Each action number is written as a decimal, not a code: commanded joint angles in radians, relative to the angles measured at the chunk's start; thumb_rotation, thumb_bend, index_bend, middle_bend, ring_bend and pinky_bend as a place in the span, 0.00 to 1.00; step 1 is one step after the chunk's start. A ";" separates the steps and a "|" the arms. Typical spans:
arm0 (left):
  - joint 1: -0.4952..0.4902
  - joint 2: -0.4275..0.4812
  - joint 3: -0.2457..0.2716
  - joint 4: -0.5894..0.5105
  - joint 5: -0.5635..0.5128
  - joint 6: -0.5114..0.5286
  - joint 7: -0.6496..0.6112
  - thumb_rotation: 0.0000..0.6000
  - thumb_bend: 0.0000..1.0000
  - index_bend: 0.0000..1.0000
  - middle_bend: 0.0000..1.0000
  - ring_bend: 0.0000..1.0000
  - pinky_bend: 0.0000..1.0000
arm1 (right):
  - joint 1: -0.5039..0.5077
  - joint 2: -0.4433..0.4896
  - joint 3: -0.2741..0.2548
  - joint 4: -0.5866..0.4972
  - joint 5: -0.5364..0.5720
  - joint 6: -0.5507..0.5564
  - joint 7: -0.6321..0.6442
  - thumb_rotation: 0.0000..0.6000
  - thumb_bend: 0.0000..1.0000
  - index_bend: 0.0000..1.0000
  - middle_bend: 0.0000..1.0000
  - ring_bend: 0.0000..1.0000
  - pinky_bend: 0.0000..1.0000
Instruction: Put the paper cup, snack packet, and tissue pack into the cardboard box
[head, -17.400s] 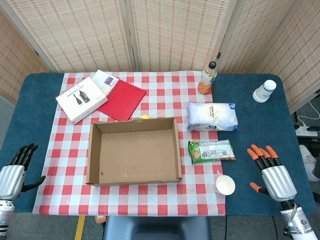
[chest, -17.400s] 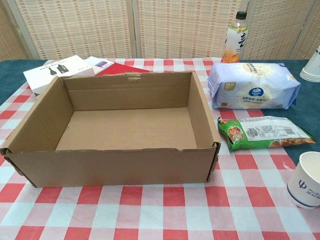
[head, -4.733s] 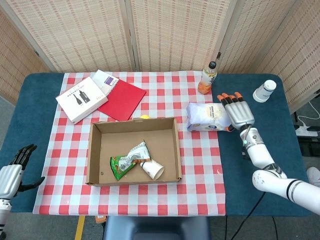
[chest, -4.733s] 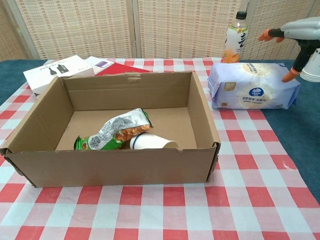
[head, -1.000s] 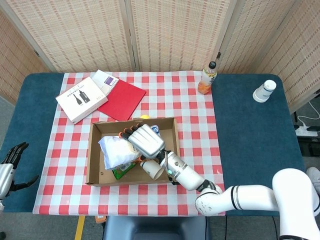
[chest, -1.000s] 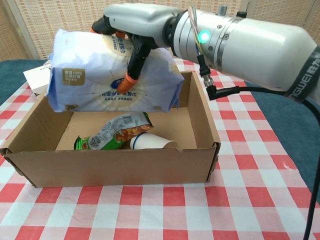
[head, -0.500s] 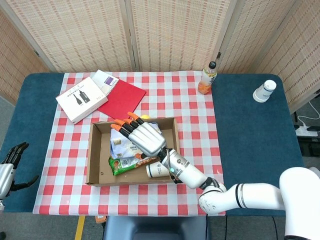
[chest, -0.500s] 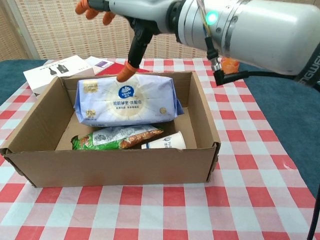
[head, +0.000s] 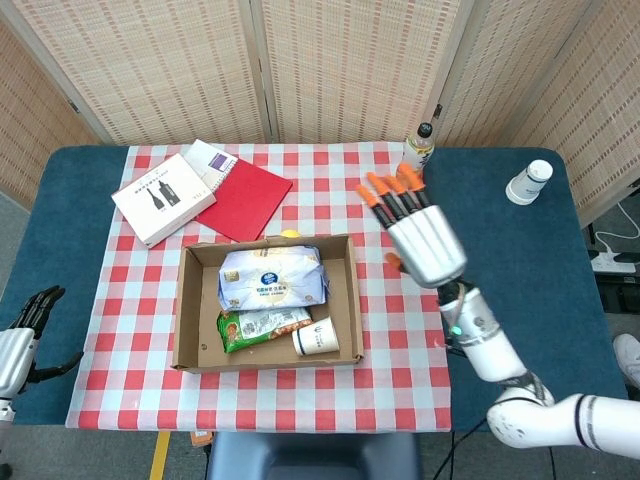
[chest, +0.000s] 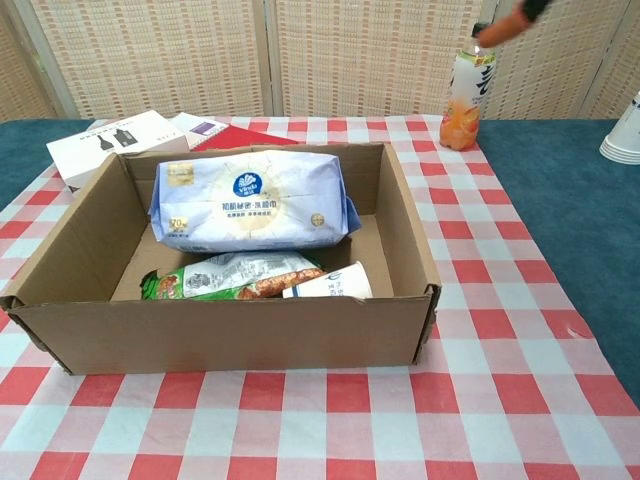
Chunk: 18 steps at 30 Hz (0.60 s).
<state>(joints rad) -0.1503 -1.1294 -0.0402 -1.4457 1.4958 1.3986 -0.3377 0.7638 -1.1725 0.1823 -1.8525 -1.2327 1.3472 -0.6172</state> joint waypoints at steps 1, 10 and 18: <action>-0.001 -0.002 0.001 -0.005 0.001 -0.001 0.012 1.00 0.21 0.04 0.01 0.00 0.23 | -0.160 0.114 -0.099 0.011 -0.039 0.084 0.091 1.00 0.00 0.00 0.00 0.00 0.00; 0.001 -0.005 0.001 -0.013 0.001 0.007 0.039 1.00 0.21 0.04 0.01 0.00 0.23 | -0.375 0.042 -0.220 0.328 -0.129 0.130 0.458 1.00 0.00 0.00 0.00 0.00 0.00; -0.002 -0.011 -0.002 -0.002 -0.013 -0.004 0.049 1.00 0.21 0.04 0.01 0.00 0.23 | -0.501 -0.070 -0.276 0.507 -0.200 0.178 0.575 1.00 0.00 0.00 0.00 0.00 0.00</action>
<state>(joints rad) -0.1511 -1.1392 -0.0426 -1.4493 1.4843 1.3962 -0.2898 0.2917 -1.2169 -0.0757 -1.3712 -1.4064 1.5018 -0.0643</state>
